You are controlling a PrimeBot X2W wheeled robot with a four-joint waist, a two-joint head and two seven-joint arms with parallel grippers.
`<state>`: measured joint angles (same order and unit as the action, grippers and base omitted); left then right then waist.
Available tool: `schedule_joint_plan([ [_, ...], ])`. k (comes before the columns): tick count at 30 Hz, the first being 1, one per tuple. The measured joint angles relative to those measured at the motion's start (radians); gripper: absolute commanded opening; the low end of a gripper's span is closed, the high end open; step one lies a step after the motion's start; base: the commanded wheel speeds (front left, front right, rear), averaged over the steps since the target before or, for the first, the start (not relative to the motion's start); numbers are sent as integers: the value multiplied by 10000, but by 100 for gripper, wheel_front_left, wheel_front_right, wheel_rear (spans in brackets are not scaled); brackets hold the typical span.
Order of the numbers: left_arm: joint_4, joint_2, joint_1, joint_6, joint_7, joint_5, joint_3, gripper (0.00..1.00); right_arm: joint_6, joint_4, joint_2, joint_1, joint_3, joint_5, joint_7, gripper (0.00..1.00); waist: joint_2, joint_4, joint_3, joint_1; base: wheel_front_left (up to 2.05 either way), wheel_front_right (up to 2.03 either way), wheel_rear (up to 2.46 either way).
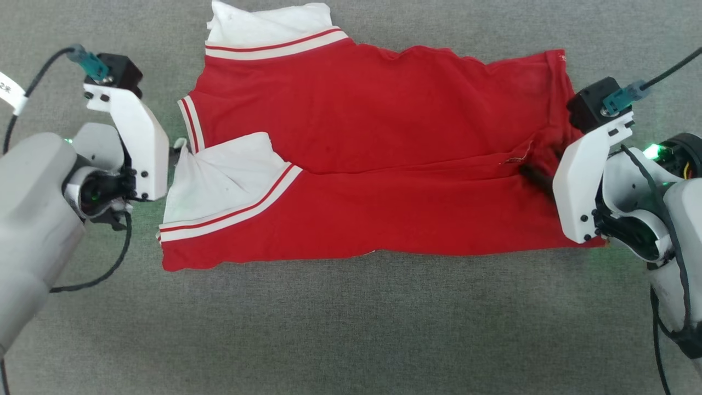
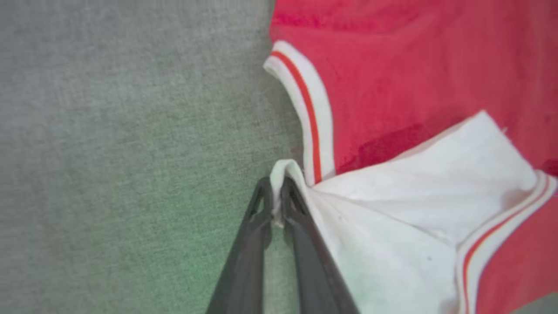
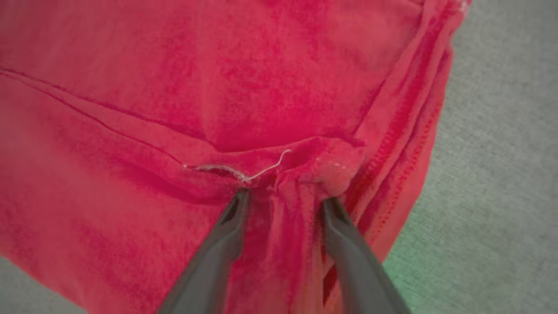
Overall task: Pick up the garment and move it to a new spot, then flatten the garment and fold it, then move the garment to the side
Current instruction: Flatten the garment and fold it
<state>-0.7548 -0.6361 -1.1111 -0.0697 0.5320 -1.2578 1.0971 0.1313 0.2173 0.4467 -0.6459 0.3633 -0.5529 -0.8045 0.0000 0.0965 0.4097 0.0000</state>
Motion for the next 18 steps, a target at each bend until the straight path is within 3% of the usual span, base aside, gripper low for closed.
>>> schedule_joint_plan([
  [8,359,-522,-118,228,-44,31,-102,100,0,-759,67,258,-552,67,575,100,0,-52,-247,0,0,0,0],
  [12,1501,-1225,-29,552,-136,102,-167,100,0,-1557,-81,869,-1471,466,1202,100,0,-61,-372,0,0,0,0],
  [18,4042,-2322,758,1737,6,-38,-230,100,-2,-2907,-807,1957,-2867,1557,2290,100,0,-87,-474,0,0,0,0],
])
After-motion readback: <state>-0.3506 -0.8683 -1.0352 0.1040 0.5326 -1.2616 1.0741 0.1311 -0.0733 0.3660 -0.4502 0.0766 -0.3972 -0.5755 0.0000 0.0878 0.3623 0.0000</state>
